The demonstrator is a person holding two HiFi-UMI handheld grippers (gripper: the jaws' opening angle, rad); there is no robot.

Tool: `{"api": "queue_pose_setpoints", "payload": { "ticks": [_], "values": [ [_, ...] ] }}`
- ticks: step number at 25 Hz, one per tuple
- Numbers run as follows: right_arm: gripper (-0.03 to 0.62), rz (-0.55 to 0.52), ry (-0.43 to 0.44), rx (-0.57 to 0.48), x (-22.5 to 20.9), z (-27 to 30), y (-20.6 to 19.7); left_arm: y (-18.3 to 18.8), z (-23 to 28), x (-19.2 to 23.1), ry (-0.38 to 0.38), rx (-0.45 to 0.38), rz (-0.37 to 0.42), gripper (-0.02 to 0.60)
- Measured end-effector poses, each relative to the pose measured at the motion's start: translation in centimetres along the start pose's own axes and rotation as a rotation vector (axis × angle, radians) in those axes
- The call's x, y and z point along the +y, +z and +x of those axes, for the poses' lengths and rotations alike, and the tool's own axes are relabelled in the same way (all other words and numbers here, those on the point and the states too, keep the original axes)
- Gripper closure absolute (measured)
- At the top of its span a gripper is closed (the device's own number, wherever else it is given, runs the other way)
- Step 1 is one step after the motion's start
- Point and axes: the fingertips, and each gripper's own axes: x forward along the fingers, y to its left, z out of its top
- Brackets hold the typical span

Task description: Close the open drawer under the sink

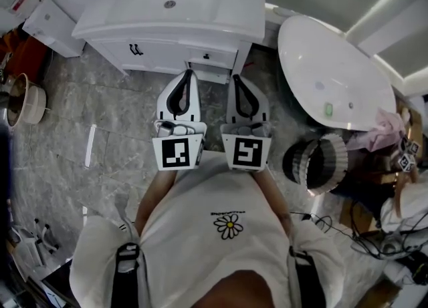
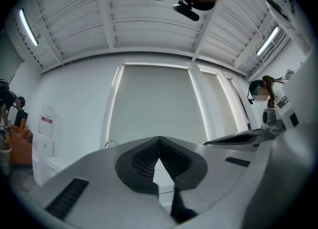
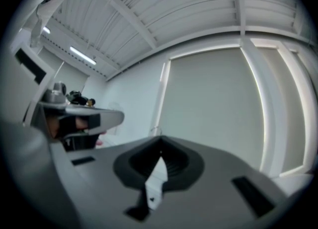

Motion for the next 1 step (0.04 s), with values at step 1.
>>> {"api": "queue_pose_setpoints", "payload": {
  "ticks": [1],
  "values": [
    [0.565, 0.001, 0.0, -0.001, -0.05, 0.03, 0.04, 0.06, 0.01, 0.11, 0.003, -0.001, 0.002, 0.56]
  ]
}}
